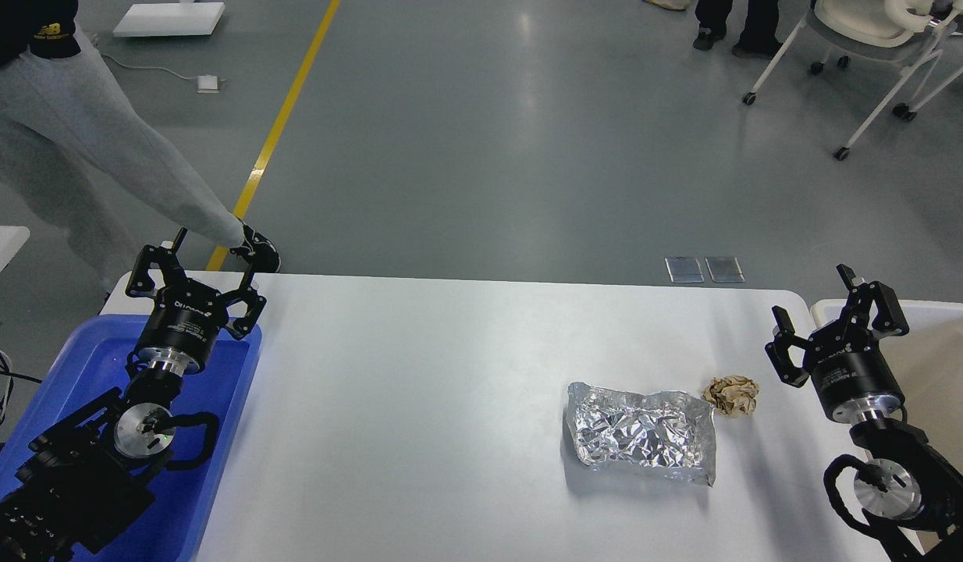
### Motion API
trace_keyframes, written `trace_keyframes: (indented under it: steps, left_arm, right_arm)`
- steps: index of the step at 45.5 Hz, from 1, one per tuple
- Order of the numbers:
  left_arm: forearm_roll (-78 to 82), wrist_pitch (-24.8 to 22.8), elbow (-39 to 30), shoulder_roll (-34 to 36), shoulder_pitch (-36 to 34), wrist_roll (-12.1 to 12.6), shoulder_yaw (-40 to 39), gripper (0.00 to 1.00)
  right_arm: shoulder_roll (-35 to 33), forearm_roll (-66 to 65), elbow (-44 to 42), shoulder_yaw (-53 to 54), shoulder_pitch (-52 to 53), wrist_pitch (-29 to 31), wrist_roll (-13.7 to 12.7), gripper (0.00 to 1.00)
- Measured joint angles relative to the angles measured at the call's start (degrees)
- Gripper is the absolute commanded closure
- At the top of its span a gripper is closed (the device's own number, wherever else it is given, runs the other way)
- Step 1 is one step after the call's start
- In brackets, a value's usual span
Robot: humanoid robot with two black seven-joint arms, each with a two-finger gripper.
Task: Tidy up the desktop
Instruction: 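Raise the right gripper and turn it toward the silver foil bag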
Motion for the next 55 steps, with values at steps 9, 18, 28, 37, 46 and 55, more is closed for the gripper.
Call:
trace_keyframes:
  steps: [9,18,28,37,46,55]
  left_arm:
    - [-0.03,0.00,0.00,0.00,0.00,0.00,0.00,0.00]
    - [-0.03,0.00,-0.01,0.00,0.00,0.00,0.00,0.00]
    - [-0.04,0.00,-0.02,-0.01,0.00,0.00,0.00,0.00]
    - [-0.03,0.00,-0.01,0.00,0.00,0.00,0.00,0.00]
    - [-0.03,0.03,0.00,0.01,0.00,0.00,0.00,0.00]
    - [-0.01,0.04,0.00,0.00,0.00,0.00,0.00,0.00]
  right_arm:
    - [0.27,1.19,0.00,0.30,-0.14,-0.98,0.03,0.01]
    - [0.33,1.92,0.27,0.40,-0.31,-2.27,0.05,0.01]
    - [-1.46,2.34,2.00,-0.69,-0.86,-5.22,-0.19,0.01]
    - [-5.17,2.52,5.13,-4.31,-1.10,-6.12,-0.56,0.01]
    - [-9.52,2.55,7.61,-8.61,0.36,-7.20,-2.71,0.01]
    - [-14.96,2.60,10.41,-11.65,2.10,-7.50,-9.25,0.01]
